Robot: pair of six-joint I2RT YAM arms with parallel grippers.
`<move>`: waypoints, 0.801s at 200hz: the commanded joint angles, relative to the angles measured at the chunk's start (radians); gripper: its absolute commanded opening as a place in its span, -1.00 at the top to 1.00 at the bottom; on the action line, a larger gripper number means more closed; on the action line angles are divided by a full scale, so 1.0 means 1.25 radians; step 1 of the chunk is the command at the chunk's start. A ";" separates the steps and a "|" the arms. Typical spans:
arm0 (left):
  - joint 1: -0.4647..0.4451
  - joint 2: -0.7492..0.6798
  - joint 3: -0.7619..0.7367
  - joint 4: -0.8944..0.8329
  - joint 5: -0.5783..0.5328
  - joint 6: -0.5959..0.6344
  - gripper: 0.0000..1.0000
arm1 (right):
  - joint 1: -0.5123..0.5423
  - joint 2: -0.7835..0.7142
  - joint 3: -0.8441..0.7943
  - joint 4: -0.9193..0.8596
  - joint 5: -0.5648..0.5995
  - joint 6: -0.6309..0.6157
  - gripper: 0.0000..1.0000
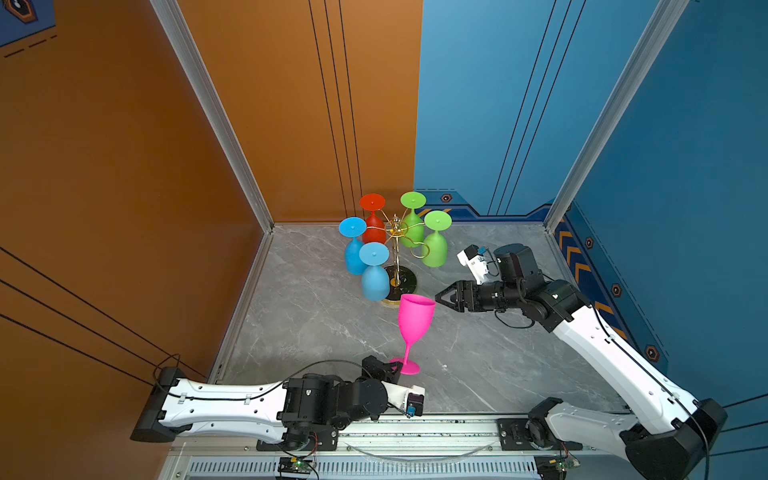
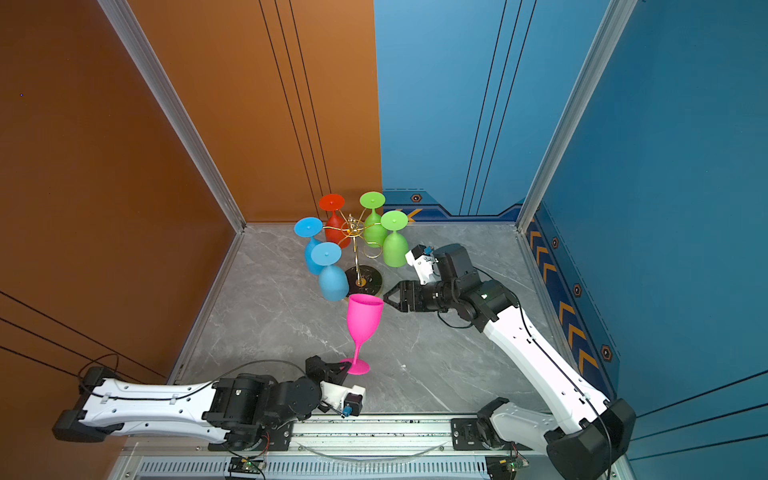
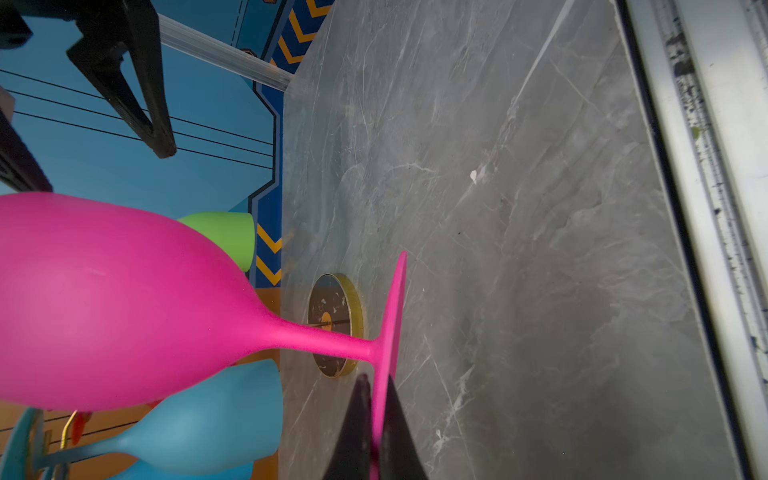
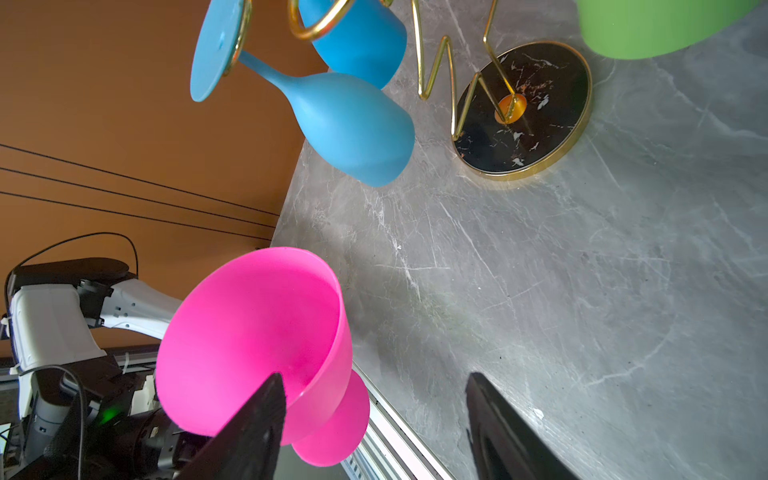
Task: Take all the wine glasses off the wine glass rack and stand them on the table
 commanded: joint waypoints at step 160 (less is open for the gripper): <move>-0.018 0.009 -0.094 0.129 -0.208 0.311 1.00 | 0.037 0.075 0.040 -0.032 -0.057 -0.030 0.10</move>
